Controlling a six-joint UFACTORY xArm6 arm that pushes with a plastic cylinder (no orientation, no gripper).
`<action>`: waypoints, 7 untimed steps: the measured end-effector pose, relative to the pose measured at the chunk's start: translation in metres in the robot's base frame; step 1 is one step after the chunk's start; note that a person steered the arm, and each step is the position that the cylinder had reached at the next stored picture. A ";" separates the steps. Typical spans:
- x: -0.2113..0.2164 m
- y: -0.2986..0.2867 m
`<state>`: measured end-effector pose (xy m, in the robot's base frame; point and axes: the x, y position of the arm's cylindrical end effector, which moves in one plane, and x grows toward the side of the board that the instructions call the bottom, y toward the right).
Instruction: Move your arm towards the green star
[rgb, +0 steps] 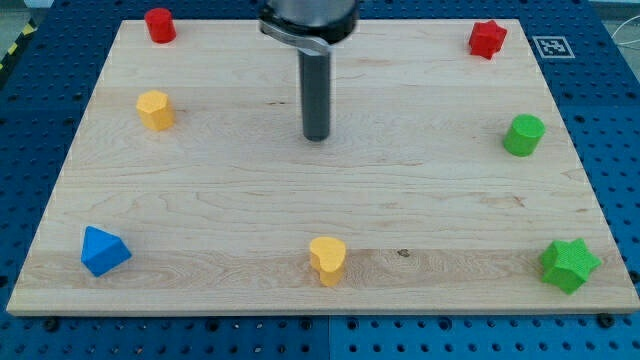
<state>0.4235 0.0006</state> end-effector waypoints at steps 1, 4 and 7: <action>0.002 0.001; 0.010 0.011; 0.037 0.058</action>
<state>0.4601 0.0586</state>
